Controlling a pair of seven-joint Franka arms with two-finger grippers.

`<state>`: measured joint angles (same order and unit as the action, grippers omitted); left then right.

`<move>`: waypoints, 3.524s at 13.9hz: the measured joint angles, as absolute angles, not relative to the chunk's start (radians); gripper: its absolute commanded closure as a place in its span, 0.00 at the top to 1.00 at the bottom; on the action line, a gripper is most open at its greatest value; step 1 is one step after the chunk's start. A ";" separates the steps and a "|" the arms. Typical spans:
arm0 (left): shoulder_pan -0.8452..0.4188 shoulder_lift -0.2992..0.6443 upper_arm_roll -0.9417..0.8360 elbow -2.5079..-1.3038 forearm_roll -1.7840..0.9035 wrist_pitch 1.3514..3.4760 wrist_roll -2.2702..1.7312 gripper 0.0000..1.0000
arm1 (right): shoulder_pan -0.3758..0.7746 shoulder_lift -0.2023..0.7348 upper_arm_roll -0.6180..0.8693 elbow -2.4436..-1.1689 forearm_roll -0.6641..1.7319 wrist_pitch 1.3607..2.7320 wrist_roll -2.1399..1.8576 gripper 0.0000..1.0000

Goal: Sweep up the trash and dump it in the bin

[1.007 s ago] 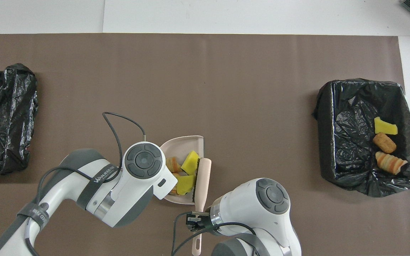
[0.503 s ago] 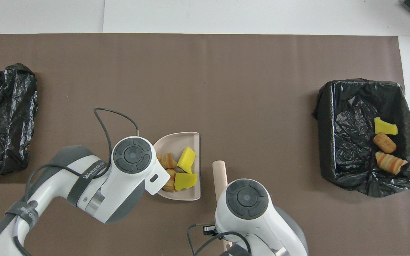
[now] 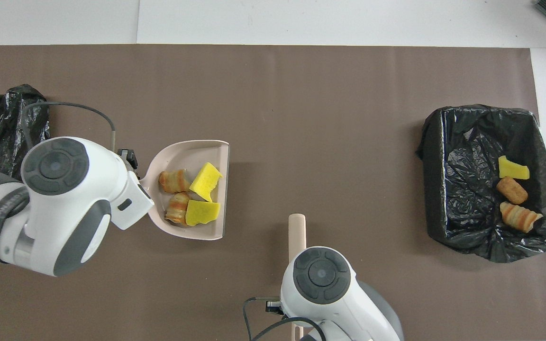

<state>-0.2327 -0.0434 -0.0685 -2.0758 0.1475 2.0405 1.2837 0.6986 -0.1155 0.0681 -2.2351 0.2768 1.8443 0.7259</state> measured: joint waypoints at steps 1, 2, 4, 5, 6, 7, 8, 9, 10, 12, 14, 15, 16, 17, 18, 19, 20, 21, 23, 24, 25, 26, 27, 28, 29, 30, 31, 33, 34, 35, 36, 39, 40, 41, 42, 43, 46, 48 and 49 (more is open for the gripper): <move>-0.187 -0.045 -0.066 -2.038 0.129 1.998 1.311 0.00 | 0.718 -0.113 0.071 -2.250 0.290 1.865 0.738 0.00; -0.143 -0.043 -0.065 -1.997 0.117 1.959 1.343 0.00 | 0.731 -0.111 0.073 -2.263 0.311 1.884 0.741 0.00; -0.056 -0.028 -0.063 -1.917 0.108 1.893 1.424 0.00 | 0.742 -0.105 0.073 -2.278 0.348 1.933 0.741 0.00; -0.014 -0.012 -0.063 -1.877 0.105 1.865 1.458 0.00 | 0.751 -0.095 0.073 -2.282 0.354 1.946 0.741 0.00; 0.022 0.006 -0.063 -1.846 0.104 1.847 1.488 0.00 | 0.762 -0.082 0.073 -2.285 0.355 1.949 0.741 0.00; 0.059 0.026 -0.063 -1.819 0.104 1.840 1.528 0.00 | 0.771 -0.070 0.074 -2.292 0.356 1.958 0.741 0.00; 0.094 0.044 -0.062 -1.795 0.104 1.838 1.569 0.00 | 0.777 -0.061 0.074 -2.304 0.356 1.973 0.741 0.00; 0.129 0.063 -0.062 -1.768 0.103 1.835 1.603 0.00 | 0.781 -0.055 0.074 -2.318 0.357 1.987 0.741 0.00; 0.167 0.082 -0.062 -1.738 0.104 1.828 1.631 0.00 | 0.783 -0.054 0.074 -2.332 0.357 2.003 0.741 0.00; 0.241 0.121 -0.062 -1.671 0.104 1.812 1.695 0.00 | 0.790 -0.054 0.074 -2.348 0.357 2.027 0.741 0.00; 0.323 0.162 -0.062 -1.595 0.104 1.807 1.783 0.00 | 0.795 -0.054 0.074 -2.353 0.357 2.043 0.738 0.00; 0.362 0.180 -0.061 -1.566 0.104 1.808 1.821 0.00 | 0.795 -0.054 0.074 -2.355 0.357 2.046 0.732 0.00; 0.393 0.194 -0.061 -1.547 0.105 1.811 1.848 0.00 | 0.795 -0.054 0.074 -2.355 0.357 2.046 0.725 0.00; 0.420 0.208 -0.061 -1.531 0.110 1.818 1.867 0.00 | 0.795 -0.054 0.074 -2.355 0.357 2.046 0.720 0.00; 0.444 0.223 -0.061 -1.516 0.126 1.834 1.877 0.00 | 0.795 -0.054 0.074 -2.355 0.357 2.046 0.717 0.00; 0.466 0.242 -0.061 -1.503 0.150 1.855 1.899 0.00 | 0.795 -0.054 0.073 -2.355 0.355 2.046 0.716 0.00; 0.491 0.269 -0.061 -1.490 0.168 1.889 1.932 0.00 | 0.793 -0.053 0.072 -2.354 0.353 2.048 0.714 0.00; 0.516 0.301 -0.061 -1.480 0.181 1.933 1.962 0.00 | 0.787 -0.050 0.070 -2.351 0.350 2.050 0.708 0.00; 0.554 0.364 -0.059 -1.467 0.255 2.029 1.989 0.00 | 0.762 -0.034 0.067 -2.334 0.344 2.051 0.690 0.00; 0.560 0.383 -0.059 -1.460 0.295 2.053 1.991 0.00 | 0.753 -0.025 0.067 -2.325 0.342 2.051 0.683 0.00; 0.560 0.393 -0.060 -1.453 0.331 2.065 1.991 0.00 | 0.747 -0.018 0.066 -2.318 0.340 2.051 0.680 0.00; 0.558 0.396 -0.063 -1.446 0.375 2.074 1.991 0.00 | 0.744 -0.014 0.067 -2.314 0.338 2.051 0.679 0.00; 0.557 0.395 -0.067 -1.443 0.420 2.083 1.991 0.00 | 0.744 -0.014 0.067 -2.314 0.338 2.051 0.679 0.13; 0.555 0.395 -0.070 -1.439 0.458 2.085 1.990 0.00 | 0.744 -0.014 0.067 -2.314 0.337 2.051 0.679 0.63; 0.554 0.395 -0.072 -1.436 0.488 2.085 1.986 0.00 | 0.744 -0.014 0.068 -2.314 0.337 2.051 0.679 1.00; 0.552 0.395 -0.075 -1.435 0.523 2.085 1.976 0.00 | 0.744 -0.013 0.068 -2.314 0.335 2.052 0.673 1.00; 0.544 0.395 -0.076 -1.435 0.559 2.085 1.956 0.00 | 0.744 -0.012 0.068 -2.313 0.335 2.053 0.655 1.00; 0.521 0.395 -0.077 -1.435 0.620 2.082 1.915 0.00 | 0.743 -0.008 0.067 -2.308 0.334 2.055 0.633 1.00; 0.509 0.394 -0.077 -1.435 0.647 2.081 1.906 0.00 | 0.741 -0.004 0.066 -2.302 0.328 2.058 0.629 1.00; 0.498 0.391 -0.077 -1.434 0.677 2.077 1.898 0.00 | 0.735 0.000 0.064 -2.291 0.314 2.063 0.628 1.00; 0.488 0.383 -0.077 -1.434 0.710 2.068 1.887 0.00 | 0.721 0.002 0.063 -2.277 0.292 2.065 0.628 1.00; 0.457 0.331 -0.078 -1.455 0.815 2.042 1.838 0.00 | 0.628 0.005 0.059 -2.206 0.177 2.066 0.624 1.00; 0.449 0.306 -0.078 -1.474 0.836 2.035 1.818 0.00 | 0.580 0.005 0.057 -2.176 0.131 2.066 0.613 1.00; 0.447 0.285 -0.078 -1.489 0.850 2.032 1.808 0.00 | 0.534 0.005 0.056 -2.150 0.104 2.066 0.598 1.00; 0.448 0.270 -0.077 -1.501 0.865 2.032 1.805 0.00 | 0.489 0.006 0.054 -2.125 0.079 2.066 0.586 1.00; 0.448 0.261 -0.076 -1.505 0.878 2.031 1.804 0.00 | 0.446 0.006 0.053 -2.103 0.050 2.066 0.577 1.00; 0.447 0.249 -0.080 -1.504 0.883 2.033 1.796 0.00 | 0.325 0.005 0.049 -2.031 -0.027 2.060 0.526 1.00; 0.431 0.250 -0.086 -1.504 0.838 2.033 1.784 0.00 | 0.251 0.001 0.048 -1.971 -0.031 2.017 0.490 1.00; 0.409 0.250 -0.087 -1.504 0.806 2.031 1.781 0.00 | 0.224 -0.003 0.047 -1.940 -0.031 1.980 0.465 1.00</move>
<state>0.4089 0.2502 -0.0871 -1.5043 0.8064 2.0309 1.7813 0.2244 -0.0034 0.0471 -1.9398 -0.0307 1.9797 0.4654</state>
